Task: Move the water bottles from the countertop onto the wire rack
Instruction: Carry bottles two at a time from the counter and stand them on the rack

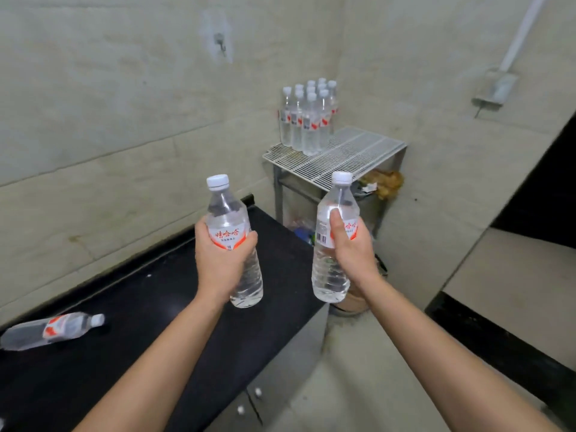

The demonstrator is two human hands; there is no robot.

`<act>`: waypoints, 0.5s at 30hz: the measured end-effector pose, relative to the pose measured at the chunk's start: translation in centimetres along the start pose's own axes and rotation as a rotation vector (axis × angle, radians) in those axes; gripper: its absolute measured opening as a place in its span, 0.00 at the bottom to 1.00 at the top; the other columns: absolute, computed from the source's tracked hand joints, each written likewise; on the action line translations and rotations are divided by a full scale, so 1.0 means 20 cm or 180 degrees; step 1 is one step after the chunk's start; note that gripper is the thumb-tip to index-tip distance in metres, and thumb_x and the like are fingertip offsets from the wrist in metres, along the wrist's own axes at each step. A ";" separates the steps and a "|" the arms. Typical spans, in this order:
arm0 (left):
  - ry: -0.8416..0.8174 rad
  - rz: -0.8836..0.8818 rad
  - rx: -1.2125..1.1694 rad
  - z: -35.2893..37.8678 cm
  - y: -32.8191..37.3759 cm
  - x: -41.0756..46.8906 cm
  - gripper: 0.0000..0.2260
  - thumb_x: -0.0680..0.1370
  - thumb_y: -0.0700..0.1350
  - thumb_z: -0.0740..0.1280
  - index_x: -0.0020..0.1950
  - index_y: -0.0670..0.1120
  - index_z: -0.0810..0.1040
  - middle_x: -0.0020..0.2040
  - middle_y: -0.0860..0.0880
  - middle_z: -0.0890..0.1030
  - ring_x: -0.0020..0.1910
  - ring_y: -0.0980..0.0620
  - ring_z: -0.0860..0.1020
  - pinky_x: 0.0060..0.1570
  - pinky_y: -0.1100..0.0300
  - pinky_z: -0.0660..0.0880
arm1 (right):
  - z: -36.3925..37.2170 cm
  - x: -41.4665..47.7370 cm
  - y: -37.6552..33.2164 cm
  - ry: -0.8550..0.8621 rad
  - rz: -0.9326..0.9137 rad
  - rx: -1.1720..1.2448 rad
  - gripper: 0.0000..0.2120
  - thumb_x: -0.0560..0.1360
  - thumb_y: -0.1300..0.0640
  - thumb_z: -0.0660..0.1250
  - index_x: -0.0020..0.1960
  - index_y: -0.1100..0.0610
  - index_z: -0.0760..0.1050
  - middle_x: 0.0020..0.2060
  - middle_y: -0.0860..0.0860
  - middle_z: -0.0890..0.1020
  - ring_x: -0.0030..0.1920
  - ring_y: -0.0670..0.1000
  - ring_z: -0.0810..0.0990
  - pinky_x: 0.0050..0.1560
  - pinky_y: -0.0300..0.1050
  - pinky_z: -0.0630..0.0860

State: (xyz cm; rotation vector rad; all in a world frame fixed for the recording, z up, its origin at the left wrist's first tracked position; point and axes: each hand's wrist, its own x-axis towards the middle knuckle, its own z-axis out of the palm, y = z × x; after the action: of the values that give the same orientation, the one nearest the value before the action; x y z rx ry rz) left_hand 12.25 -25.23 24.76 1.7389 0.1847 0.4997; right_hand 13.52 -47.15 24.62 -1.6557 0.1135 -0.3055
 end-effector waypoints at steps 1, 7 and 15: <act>-0.0059 0.0020 -0.0048 0.12 0.04 0.01 0.26 0.67 0.44 0.80 0.60 0.48 0.72 0.52 0.48 0.81 0.47 0.52 0.81 0.49 0.54 0.79 | -0.09 0.06 0.00 0.0124 0.0021 0.0030 0.31 0.68 0.26 0.62 0.57 0.51 0.76 0.46 0.46 0.84 0.44 0.39 0.83 0.45 0.36 0.76; -0.0303 0.0224 -0.0226 0.74 0.18 0.10 0.23 0.74 0.56 0.73 0.64 0.48 0.73 0.53 0.53 0.81 0.46 0.62 0.80 0.46 0.68 0.74 | -0.50 0.42 0.06 0.0380 -0.0119 0.0073 0.33 0.68 0.29 0.70 0.60 0.53 0.76 0.48 0.48 0.85 0.44 0.41 0.83 0.44 0.33 0.75; -0.0634 0.0376 -0.0738 1.54 0.15 0.47 0.29 0.74 0.66 0.67 0.67 0.48 0.72 0.55 0.49 0.82 0.52 0.55 0.82 0.53 0.60 0.78 | -0.80 1.09 0.23 0.0335 -0.0208 0.0035 0.32 0.66 0.32 0.73 0.61 0.51 0.77 0.49 0.48 0.86 0.49 0.47 0.85 0.53 0.46 0.81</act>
State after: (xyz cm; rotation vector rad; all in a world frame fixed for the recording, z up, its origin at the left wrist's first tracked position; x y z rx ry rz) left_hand 33.29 -49.76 25.03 1.5657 -0.1146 0.4129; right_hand 30.72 -68.61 24.28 -1.6348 0.1367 -0.4422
